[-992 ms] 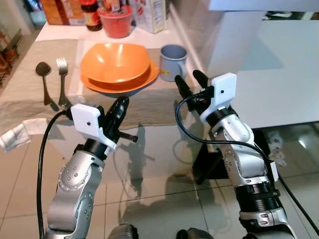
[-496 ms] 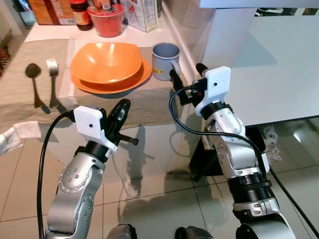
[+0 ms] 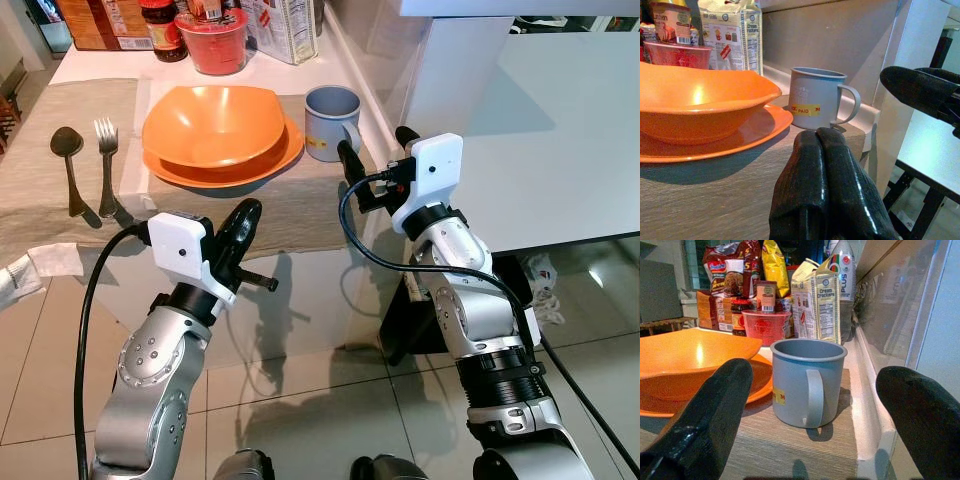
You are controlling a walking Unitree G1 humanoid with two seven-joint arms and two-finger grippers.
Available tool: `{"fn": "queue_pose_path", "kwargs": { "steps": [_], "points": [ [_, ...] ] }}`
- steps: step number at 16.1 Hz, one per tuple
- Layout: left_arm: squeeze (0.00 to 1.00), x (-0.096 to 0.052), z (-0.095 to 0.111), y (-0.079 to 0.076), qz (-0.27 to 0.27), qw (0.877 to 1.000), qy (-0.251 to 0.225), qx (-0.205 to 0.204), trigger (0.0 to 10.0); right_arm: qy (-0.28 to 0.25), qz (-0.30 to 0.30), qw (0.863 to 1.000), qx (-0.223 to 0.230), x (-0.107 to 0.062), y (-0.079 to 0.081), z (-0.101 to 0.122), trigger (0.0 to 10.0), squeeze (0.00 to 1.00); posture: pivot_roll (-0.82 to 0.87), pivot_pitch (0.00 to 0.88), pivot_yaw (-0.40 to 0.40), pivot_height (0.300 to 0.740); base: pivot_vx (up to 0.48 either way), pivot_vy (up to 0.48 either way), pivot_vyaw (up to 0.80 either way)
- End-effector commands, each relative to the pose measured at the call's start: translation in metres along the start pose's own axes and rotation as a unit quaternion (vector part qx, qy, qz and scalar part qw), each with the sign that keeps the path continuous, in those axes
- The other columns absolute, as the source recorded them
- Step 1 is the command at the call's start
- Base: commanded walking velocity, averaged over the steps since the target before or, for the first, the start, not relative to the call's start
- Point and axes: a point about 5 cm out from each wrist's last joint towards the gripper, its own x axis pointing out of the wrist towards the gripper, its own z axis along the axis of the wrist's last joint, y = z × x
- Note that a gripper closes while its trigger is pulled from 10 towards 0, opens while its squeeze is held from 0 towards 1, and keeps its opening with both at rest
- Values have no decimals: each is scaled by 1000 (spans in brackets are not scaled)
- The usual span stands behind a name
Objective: Setting the table
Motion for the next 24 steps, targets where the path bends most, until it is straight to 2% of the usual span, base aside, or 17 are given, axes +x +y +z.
{"fn": "queue_pose_path", "kwargs": {
  "steps": [1, 2, 3, 4, 6, 7, 9, 12, 14, 16, 18, 20, 22, 24],
  "points": [
    [0, 0, 3, -3, -7, 1000, -2, 6, 10000, -7, -2, 1000, -3, 1, -1, 3, 10000, 1000, -63, 99, -10, 740, 0, 0, 0],
    [0, 0, 3, -3, -7, 1000, -2, 6, 10000, -7, -2, 1000, -3, 1, -1, 3, 10000, 1000, -63, 99, -10, 740, 0, 0, 0],
    [0, 0, 4, -3, -8, 1000, -2, 7, 10000, 5, -17, 1000, -12, 5, -2, -2, 10000, 949, -59, 102, -10, 740, 0, 0, 0],
    [0, -22, 5, -6, 16, 1000, 17, 4, 10000, 43, -16, 999, 14, 32, -4, -13, 10000, 0, -14, 195, -16, 740, 0, 0, 0],
    [0, -33, 5, -2, 46, 999, 23, -5, 10000, 49, -9, 998, 40, 39, -4, -15, 10000, 0, -15, 194, -19, 740, 0, 0, 0],
    [0, -34, 3, 3, 65, 998, 21, -17, 10000, 42, -7, 998, 48, 35, -5, -14, 10000, 0, -18, 193, -21, 740, 0, 0, 0],
    [0, -35, 3, 5, 67, 997, 21, -19, 10000, 39, -3, 998, 50, 31, -5, -15, 10000, 0, -21, 191, -21, 740, 0, 0, 0],
    [0, -34, 6, -1, 62, 998, 22, -21, 10000, 59, -7, 997, 38, 35, -10, -26, 10000, 0, -27, 194, -18, 740, 0, 0, 0],
    [0, -33, 8, -3, 58, 998, 21, -18, 10000, 50, 10, 998, 44, 40, -7, -23, 10000, 0, -23, 201, -18, 740, 0, 0, 0],
    [0, -34, 11, -5, 56, 998, 19, -14, 10000, 23, 68, 996, 42, 52, 9, -9, 10000, 0, -10, 214, -23, 740, 0, 0, 0],
    [0, -35, 13, -6, 56, 998, 18, -13, 10000, 20, 73, 997, 31, 58, 13, -6, 10000, 0, -6, 219, -26, 740, 0, 0, 0],
    [0, -36, 14, -8, 57, 998, 20, -14, 10000, 28, 52, 998, 4, 64, 13, -6, 10000, 0, -3, 223, -28, 740, 0, 0, 0],
    [0, -37, 14, -10, 57, 998, 22, -14, 10000, 30, 43, 999, -2, 67, 13, -4, 0, 0, -1, 226, -29, 740, 0, 0, 0],
    [0, -37, 14, -11, 57, 998, 23, -13, 10000, 26, 39, 999, -5, 70, 15, 0, 0, 0, -1, 226, -35, 740, 0, 0, 0]
  ]
}}
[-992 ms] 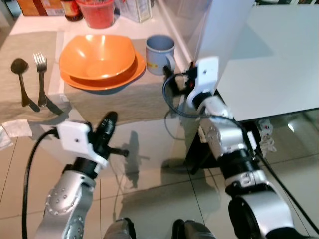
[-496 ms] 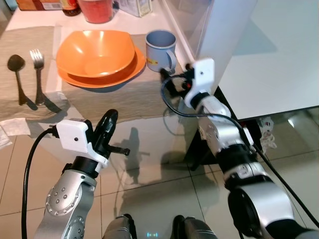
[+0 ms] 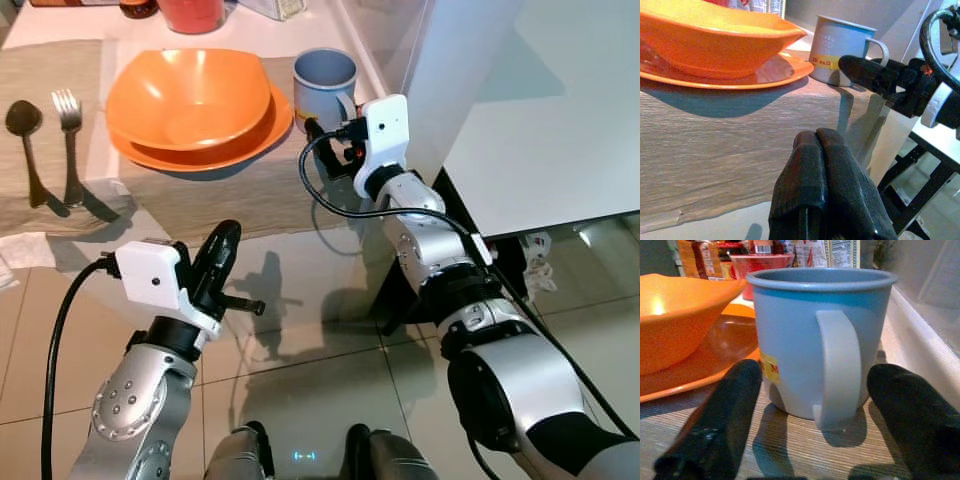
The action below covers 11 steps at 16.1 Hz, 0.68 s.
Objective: Setting the table
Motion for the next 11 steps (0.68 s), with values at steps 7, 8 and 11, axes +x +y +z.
{"fn": "queue_pose_path", "kwargs": {
  "steps": [7, 8, 11],
  "points": [
    [0, -1, 4, -2, 0, 1000, -3, 7, 10000, -31, 18, 999, 8, 6, 11, 10, 0, 0, -2, 208, -38, 740, 0, 0, 0],
    [0, 0, 4, -2, 0, 1000, -4, 7, 10000, -31, 19, 999, 8, 6, 12, 10, 0, 0, -2, 206, -37, 740, 0, 0, 0],
    [0, 1, 4, -3, -2, 1000, -6, 8, 10000, -31, 17, 999, 4, 6, 11, 9, 0, 0, -4, 201, -38, 740, 0, 0, 0]
  ]
}}
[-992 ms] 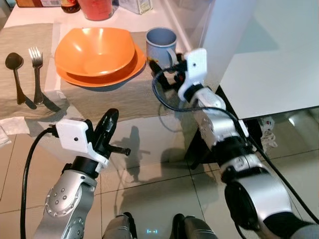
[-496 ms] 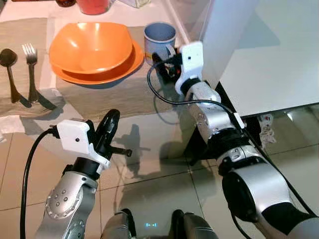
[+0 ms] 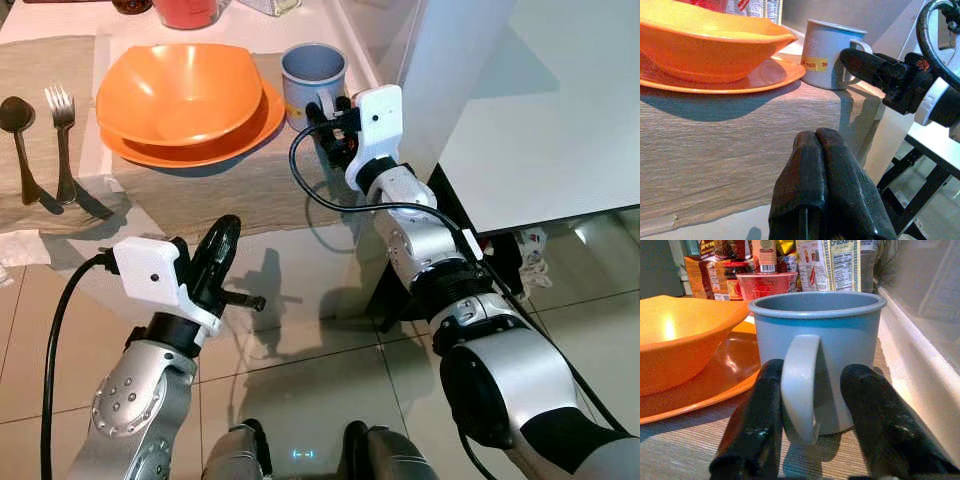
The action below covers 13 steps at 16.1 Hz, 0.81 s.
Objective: Setting the table
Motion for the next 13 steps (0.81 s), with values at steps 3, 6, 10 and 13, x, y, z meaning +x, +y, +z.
{"fn": "queue_pose_path", "kwargs": {
  "steps": [3, 6, 10, 13],
  "points": [
    [0, 0, 0, -2, -2, 1000, 2, 5, 10000, -3, -19, 999, -28, 0, -6, 2, 10000, 1000, -5, 199, -37, 740, 0, 0, 0],
    [0, 0, 1, -2, -4, 1000, 1, 6, 10000, -23, -27, 999, -3, -3, -8, 3, 10000, 1000, -1, 198, -30, 740, 0, 0, 0],
    [0, 1, -1, 0, -7, 1000, 6, 5, 10000, -61, -4, 998, 31, -14, -7, 4, 10000, 1000, -11, 194, -18, 740, 0, 0, 0],
    [0, 1, -5, 3, -10, 1000, 13, 5, 10000, -106, 32, 994, 20, -26, -2, 13, 10000, 1000, -13, 189, -7, 740, 0, 0, 0]
  ]
}}
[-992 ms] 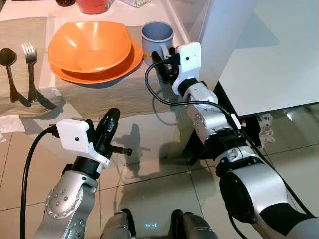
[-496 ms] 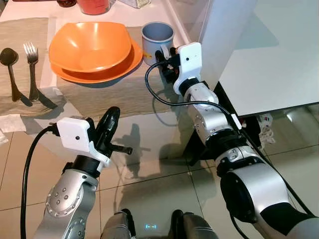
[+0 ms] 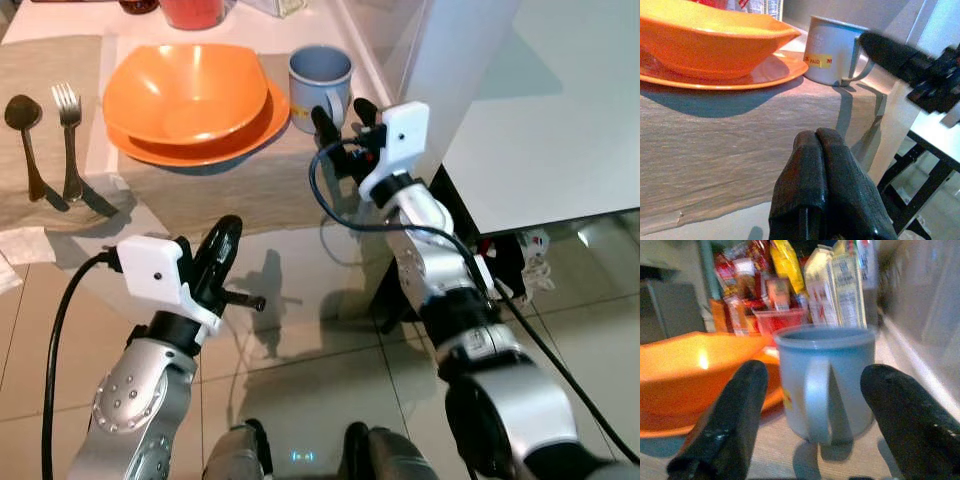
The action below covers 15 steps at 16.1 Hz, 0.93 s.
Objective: Setting the table
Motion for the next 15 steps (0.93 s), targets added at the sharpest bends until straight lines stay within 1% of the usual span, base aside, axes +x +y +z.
{"fn": "queue_pose_path", "kwargs": {
  "steps": [1, 2, 3, 4, 5, 6, 7, 8, 9, 10, 11, 12, 13, 14, 15],
  "points": [
    [0, -1, -2, 5, 3, 1000, 4, 1, 10000, -42, 30, 999, -3, -2, 5, 20, 10000, 1000, -10, 182, -4, 740, 0, 0, 0],
    [0, -1, -2, 12, 15, 1000, 3, 3, 10000, -51, 57, 997, 2, -11, 9, 29, 10000, 1000, -5, 177, -2, 740, 0, 0, 0],
    [0, 0, -2, 17, 26, 1000, 4, 2, 10000, -41, 67, 997, 5, -20, 11, 27, 10000, 290, -6, 173, 2, 740, 0, 0, 0],
    [0, 1, -3, 25, 48, 999, 8, 5, 10000, -15, 81, 996, 14, -35, 12, 17, 10000, 0, -8, 168, 5, 740, 0, 0, 0],
    [0, 6, -4, 40, 94, 995, 15, 13, 10000, 37, 97, 995, 15, -58, 13, -4, 10000, 0, -15, 165, 11, 740, 0, 0, 0],
    [0, 10, -7, 53, 143, 989, 30, 17, 10000, 91, 110, 989, 41, -82, 13, -24, 10000, 0, -19, 164, 11, 740, 0, 0, 0],
    [0, 11, -7, 57, 154, 987, 32, 15, 10000, 114, 106, 987, 29, -92, 10, -33, 10000, 0, -26, 163, 11, 740, 0, 0, 0],
    [0, 10, -11, 64, 167, 985, 38, 20, 10000, 163, 87, 983, 18, -112, 1, -52, 10000, 0, -30, 162, 4, 740, 0, 0, 0],
    [0, 7, -23, 68, 172, 983, 57, 33, 10000, 237, 65, 969, -2, -139, -13, -75, 10000, 0, -24, 155, 2, 740, 0, 0, 0],
    [0, 0, -45, 67, 142, 984, 99, 46, 10000, 303, 43, 952, -2, -163, -25, -96, 10000, 0, -27, 150, 2, 740, 0, 0, 0],
    [0, -5, -58, 66, 125, 984, 118, 48, 10000, 330, 34, 943, 2, -173, -30, -104, 10000, 0, -22, 146, 2, 740, 0, 0, 0],
    [0, -22, -95, 71, 116, 976, 182, 28, 10000, 409, -2, 912, -6, -202, -41, -126, 10000, 0, -11, 145, 1, 740, 0, 0, 0],
    [0, -30, -110, 73, 116, 970, 211, 23, 10000, 437, -20, 899, 1, -213, -44, -133, 10000, 0, -9, 144, -1, 740, 0, 0, 0],
    [0, -47, -139, 78, 116, 955, 271, 25, 10000, 497, -58, 866, 5, -237, -47, -147, 10000, 0, -8, 139, -4, 740, 0, 0, 0],
    [0, -56, -152, 80, 123, 946, 298, 17, 10000, 524, -69, 849, 3, -250, -47, -152, 10000, 0, -10, 128, -5, 740, 0, 0, 0]
  ]
}}
